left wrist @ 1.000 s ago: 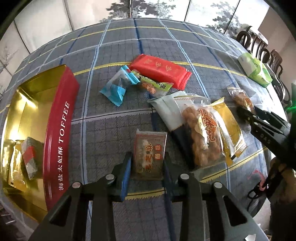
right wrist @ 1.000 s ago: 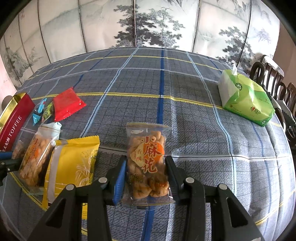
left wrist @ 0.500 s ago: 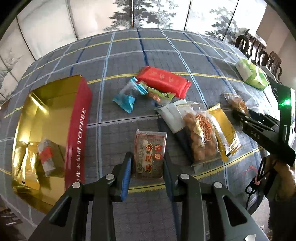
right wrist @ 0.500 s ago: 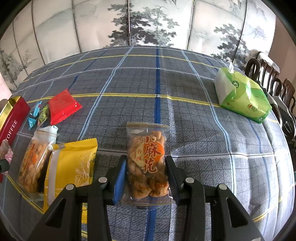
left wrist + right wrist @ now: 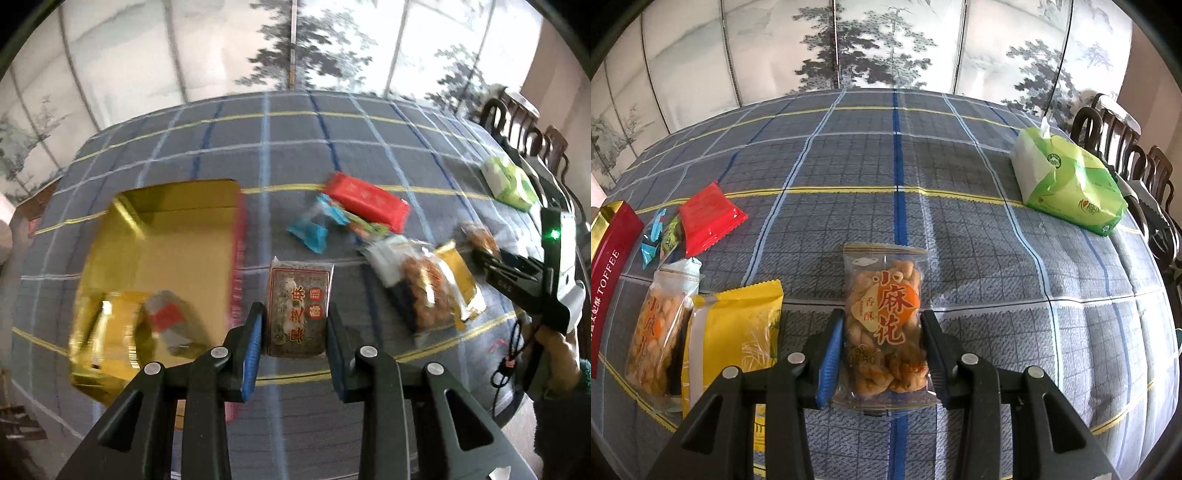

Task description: Organize snacks

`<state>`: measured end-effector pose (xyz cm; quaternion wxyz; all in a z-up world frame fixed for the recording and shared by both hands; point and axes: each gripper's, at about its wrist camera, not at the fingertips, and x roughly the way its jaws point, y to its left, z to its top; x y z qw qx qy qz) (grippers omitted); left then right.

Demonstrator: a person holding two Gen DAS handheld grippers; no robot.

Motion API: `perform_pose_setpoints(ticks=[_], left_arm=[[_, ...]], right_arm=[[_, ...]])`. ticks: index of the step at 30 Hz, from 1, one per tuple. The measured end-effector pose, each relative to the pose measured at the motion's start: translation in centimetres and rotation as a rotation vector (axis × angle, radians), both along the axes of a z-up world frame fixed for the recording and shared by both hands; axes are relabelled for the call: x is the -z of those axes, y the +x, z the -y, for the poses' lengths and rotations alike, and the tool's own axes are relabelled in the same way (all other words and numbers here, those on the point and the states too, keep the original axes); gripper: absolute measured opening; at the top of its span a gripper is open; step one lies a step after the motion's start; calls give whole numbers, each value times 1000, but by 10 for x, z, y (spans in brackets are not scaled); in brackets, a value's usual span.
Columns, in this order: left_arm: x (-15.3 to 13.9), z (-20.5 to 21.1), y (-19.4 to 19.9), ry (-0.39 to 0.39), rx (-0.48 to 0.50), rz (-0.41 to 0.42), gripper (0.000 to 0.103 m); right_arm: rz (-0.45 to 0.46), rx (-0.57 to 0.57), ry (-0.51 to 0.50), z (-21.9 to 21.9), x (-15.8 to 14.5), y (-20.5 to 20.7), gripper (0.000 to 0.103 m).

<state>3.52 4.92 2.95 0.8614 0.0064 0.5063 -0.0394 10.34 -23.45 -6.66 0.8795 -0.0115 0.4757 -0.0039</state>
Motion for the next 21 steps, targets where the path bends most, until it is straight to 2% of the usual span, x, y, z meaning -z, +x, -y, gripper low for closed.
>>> perform_pose_setpoints(ticks=[6, 11, 21], left_arm=[[-1, -50, 1, 33, -105, -2, 28], [11, -90, -2, 41, -188, -30, 28], [41, -115, -4, 50, -221, -96, 28]], right_arm=[[-10, 16, 1, -1, 0, 3, 41], [-17, 23, -1, -1, 0, 4, 41], [-28, 38, -5, -2, 0, 7, 41]])
